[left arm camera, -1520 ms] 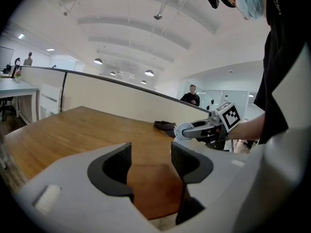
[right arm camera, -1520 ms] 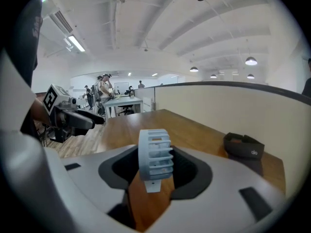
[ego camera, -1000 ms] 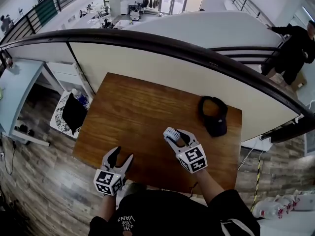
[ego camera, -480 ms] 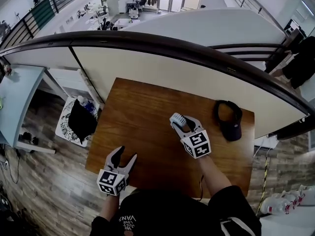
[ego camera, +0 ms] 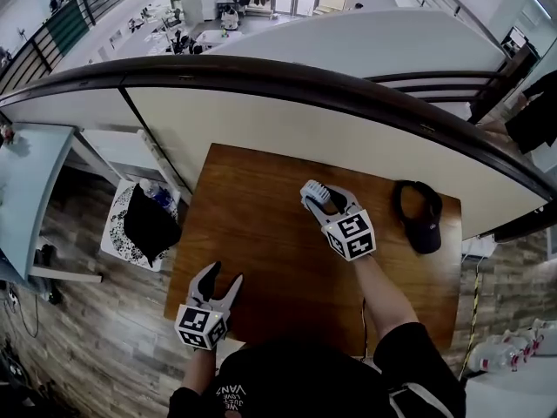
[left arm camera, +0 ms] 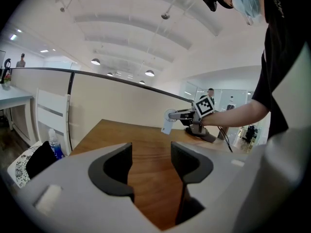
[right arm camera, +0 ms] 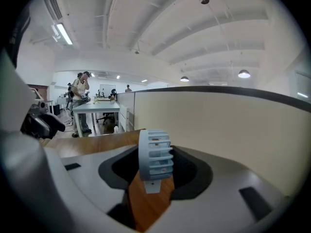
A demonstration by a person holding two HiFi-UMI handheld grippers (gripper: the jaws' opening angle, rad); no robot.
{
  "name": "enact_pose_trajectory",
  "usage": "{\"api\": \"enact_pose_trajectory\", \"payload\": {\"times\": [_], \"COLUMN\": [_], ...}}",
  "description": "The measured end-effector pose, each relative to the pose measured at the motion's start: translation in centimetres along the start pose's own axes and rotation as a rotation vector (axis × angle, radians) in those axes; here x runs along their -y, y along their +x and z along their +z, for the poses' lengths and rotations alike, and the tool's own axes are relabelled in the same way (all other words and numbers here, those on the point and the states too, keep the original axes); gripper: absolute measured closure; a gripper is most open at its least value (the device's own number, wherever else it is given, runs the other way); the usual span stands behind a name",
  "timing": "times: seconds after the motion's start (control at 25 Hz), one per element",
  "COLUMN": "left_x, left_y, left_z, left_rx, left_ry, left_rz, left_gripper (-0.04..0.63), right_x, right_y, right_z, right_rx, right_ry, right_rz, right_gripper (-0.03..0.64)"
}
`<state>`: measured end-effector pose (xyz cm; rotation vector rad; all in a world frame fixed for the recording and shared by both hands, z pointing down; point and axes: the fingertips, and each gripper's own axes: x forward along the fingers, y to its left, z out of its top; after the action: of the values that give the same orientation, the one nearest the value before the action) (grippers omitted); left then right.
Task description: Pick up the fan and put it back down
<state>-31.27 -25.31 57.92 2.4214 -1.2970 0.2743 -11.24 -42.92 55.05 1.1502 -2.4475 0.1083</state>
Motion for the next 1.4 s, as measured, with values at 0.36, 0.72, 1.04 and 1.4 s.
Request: {"api": "enact_pose_trajectory", "payload": {"times": [0.36, 0.72, 1.04, 1.4], "left_x": [-2.6, -4.9, -5.2, -5.5], "left_y": [0.3, 1.0, 2.9, 3.8], "left_z": [-0.9, -0.9, -0.5, -0.9], "left_rx": [-0.014, -0.010, -0.018, -0.025], "left_ry": [-0.028, -0.043, -0.047, -0.047], "left_rz": [0.009, 0.042, 0.030, 0.021], "left_gripper": [0.356, 0.356, 0.356, 0.356], "right_x": [0.9, 2.9, 3.3, 3.8], "right_y": [7.1, 11.6, 13.5, 13.8], "right_z": [0.4, 1.1, 0.8, 0.6], "right_rx": [-0.029, -0.032, -0.027, -0.028], "right_ry": [-0.060, -0.069, -0.100, -0.074], "right_rz": [0.102, 0.113, 0.199, 0.251], "right_gripper": [0.426, 0.426, 0.426, 0.425]}}
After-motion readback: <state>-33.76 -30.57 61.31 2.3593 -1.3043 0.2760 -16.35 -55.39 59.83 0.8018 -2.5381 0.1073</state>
